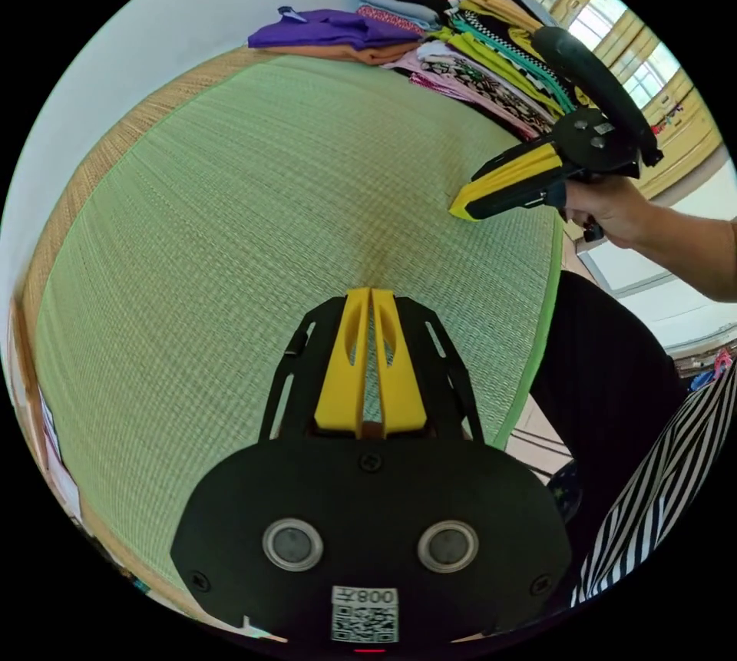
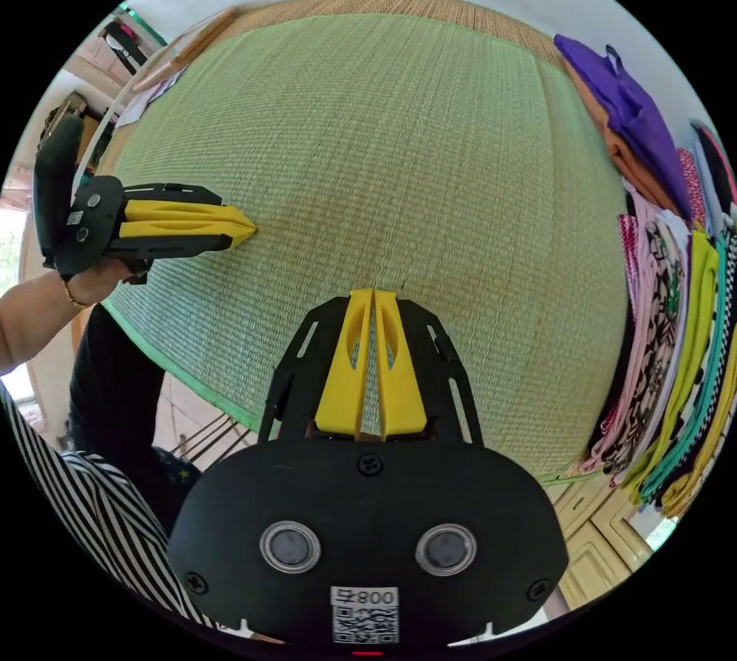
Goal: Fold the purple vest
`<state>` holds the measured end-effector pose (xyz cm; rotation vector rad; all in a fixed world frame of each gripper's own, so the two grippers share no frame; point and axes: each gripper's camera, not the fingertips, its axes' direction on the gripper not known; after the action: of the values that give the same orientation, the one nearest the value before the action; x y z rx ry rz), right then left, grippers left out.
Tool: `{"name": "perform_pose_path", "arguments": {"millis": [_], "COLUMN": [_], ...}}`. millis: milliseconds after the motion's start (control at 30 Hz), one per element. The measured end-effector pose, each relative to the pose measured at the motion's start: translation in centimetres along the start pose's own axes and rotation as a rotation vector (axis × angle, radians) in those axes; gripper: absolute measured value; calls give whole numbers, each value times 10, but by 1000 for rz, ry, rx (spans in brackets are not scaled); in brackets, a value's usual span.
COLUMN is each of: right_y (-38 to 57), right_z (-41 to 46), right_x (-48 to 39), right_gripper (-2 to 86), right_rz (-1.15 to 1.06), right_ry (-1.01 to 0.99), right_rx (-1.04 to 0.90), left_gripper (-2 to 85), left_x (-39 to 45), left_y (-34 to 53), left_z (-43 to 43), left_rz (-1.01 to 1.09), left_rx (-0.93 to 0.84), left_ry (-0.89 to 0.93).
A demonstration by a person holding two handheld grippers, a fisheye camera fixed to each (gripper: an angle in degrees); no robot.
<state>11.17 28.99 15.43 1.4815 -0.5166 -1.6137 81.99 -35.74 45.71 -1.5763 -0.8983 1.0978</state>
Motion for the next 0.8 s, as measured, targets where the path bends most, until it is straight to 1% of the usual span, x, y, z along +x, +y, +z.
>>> {"name": "perform_pose_path", "arguments": {"millis": [67, 133, 200, 267, 300, 367, 433, 500, 600, 700, 800], "right_y": [24, 55, 77, 110, 132, 168, 211, 241, 279, 288, 278], "right_z": [-14, -33, -58, -103, -137, -188, -256, -303, -365, -402, -414], "right_x": [-11, -16, -8, 6, 19, 48, 99, 143, 213, 270, 319], "right_gripper": [2, 2, 3, 5, 7, 12, 31, 52, 72, 87, 94], "right_rz": [-7, 23, 90, 137, 170, 234, 316, 378, 452, 514, 539], "right_ry": [77, 122, 88, 56, 84, 146, 195, 215, 217, 270, 288], "right_rx": [54, 87, 57, 157, 228, 331, 458, 545, 674, 692, 630], "left_gripper": [2, 1, 1, 1, 1, 1, 1, 1, 1, 1, 0], "left_x": [5, 8, 20, 33, 38, 39, 35, 30, 29, 34, 40], "left_y": [20, 43, 88, 124, 146, 181, 218, 257, 283, 284, 270], "left_z": [-11, -26, -68, -101, -119, -141, -157, -166, -170, -169, -168], "left_rz": [-33, -117, -204, -208, -193, -214, -276, -355, -419, -433, -404], "left_rx": [3, -13, 82, 141, 159, 180, 198, 190, 174, 172, 180], "left_ry": [25, 137, 330, 379, 393, 401, 428, 457, 465, 502, 544]}}
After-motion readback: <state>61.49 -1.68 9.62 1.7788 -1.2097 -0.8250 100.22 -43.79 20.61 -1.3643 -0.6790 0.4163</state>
